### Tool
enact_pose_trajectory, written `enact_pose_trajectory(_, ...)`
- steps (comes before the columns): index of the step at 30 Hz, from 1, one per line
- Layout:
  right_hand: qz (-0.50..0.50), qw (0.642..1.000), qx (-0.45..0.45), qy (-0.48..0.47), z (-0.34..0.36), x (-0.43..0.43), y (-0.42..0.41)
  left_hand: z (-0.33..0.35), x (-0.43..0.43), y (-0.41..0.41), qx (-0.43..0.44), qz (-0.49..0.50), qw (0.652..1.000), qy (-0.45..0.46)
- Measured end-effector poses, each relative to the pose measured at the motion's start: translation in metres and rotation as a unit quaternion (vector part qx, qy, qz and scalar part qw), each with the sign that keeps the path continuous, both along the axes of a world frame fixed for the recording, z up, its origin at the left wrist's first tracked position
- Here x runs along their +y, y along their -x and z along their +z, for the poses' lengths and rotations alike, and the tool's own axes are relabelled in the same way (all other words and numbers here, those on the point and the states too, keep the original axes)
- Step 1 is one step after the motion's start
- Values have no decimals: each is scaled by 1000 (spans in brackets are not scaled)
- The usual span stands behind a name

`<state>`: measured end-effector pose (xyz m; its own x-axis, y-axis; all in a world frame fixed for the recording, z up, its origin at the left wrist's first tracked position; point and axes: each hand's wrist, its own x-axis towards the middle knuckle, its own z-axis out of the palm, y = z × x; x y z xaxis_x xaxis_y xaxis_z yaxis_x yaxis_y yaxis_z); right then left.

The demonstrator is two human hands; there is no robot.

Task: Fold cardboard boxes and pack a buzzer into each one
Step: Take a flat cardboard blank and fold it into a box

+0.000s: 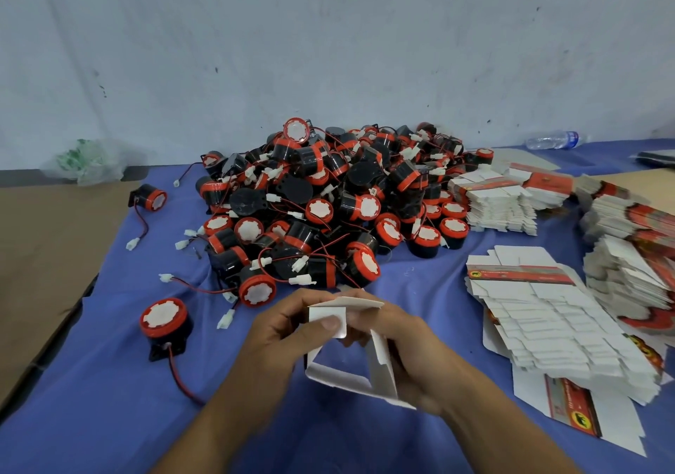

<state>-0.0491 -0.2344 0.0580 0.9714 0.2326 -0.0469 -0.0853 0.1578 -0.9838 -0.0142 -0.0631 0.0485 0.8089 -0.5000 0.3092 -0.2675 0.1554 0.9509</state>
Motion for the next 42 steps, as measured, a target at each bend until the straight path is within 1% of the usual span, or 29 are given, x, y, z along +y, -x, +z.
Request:
enact_pose_trajectory(2, 34, 999, -10, -23, -1, -2, 1, -2, 2, -2, 8, 7, 1000, 6)
enact_pose_trajectory(5, 86, 994, -36, -54, -2, -7, 1, -3, 3, -4, 47, 29, 998, 13)
enact_pose_trajectory(8, 87, 992, -32, -81, -2, -8, 0, -3, 2, -5, 61, 42, 997, 23)
enact_pose_trajectory(10, 87, 993, -35, -68, -1, -7, -1, -5, 0, -4, 74, 57, 995, 32)
enact_pose_trajectory(12, 61, 997, -53, -12, -2, -3, -2, -9, 1, -3, 82, 67, 994, 36)
enact_pose_trajectory(13, 34, 998, -52, 0, -2, -1, -4, -8, 0, -4, 86, 63, 994, 35)
enact_pose_trajectory(15, -34, 998, -40, -21, -5, 3, -7, -9, -5, -10, 82, 71, 994, 18)
enact_pose_trajectory(17, -107, 992, -29, -55, -4, 5, -9, -5, -12, -13, 77, 110, 991, 8)
enact_pose_trajectory(18, -138, 988, -14, -68, -4, 5, -9, -3, -14, -11, 61, 124, 990, 15)
enact_pose_trajectory(19, -160, 984, -1, -79, -5, 4, -9, -1, -14, -6, 17, 131, 991, 22)
enact_pose_trajectory(20, -174, 981, 1, -84, -6, 4, -9, 0, -14, 0, -52, 113, 992, 1)
enact_pose_trajectory(22, -189, 979, -31, -67, -7, 7, -8, -4, -12, 13, -198, 76, 974, -83)
enact_pose_trajectory(23, -191, 979, -59, -46, -7, 11, -7, -8, -11, 13, -243, 83, 961, -101)
enact_pose_trajectory(24, -194, 977, -89, -19, -7, 15, -5, -10, -10, 12, -255, 106, 956, -98)
enact_pose_trajectory(26, -176, 974, -140, 23, -7, 23, -1, -7, -10, 8, -228, 153, 960, -62)
enact_pose_trajectory(27, -163, 975, -150, 26, -8, 26, 0, -6, -9, 7, -208, 162, 963, -51)
enact_pose_trajectory(30, -140, 976, -161, 42, -10, 27, 1, -6, -7, 6, -147, 196, 969, -33)
enact_pose_trajectory(31, -126, 978, -162, 33, -10, 27, 2, -7, -6, 5, -119, 209, 970, -21)
enact_pose_trajectory(33, -99, 982, -160, 23, -10, 27, 4, -8, -5, 0, -66, 228, 971, 21)
enact_pose_trajectory(34, -81, 982, -165, 39, -11, 27, 5, -8, -5, -3, -44, 235, 970, 41)
enact_pose_trajectory(35, -67, 981, -170, 68, -11, 27, 5, -8, -4, -5, -28, 242, 968, 50)
enact_pose_trajectory(36, -68, 978, -173, 92, -13, 29, 6, -7, -3, -6, -28, 246, 968, 50)
enact_pose_trajectory(37, -80, 977, -172, 94, -15, 30, 5, -6, -2, -5, -42, 245, 968, 41)
enact_pose_trajectory(39, -99, 983, -153, 35, -17, 33, 2, -6, -1, -2, -77, 226, 971, 11)
enact_pose_trajectory(42, -88, 981, -110, -136, -12, 31, -4, -10, 0, 5, -108, 167, 980, -14)
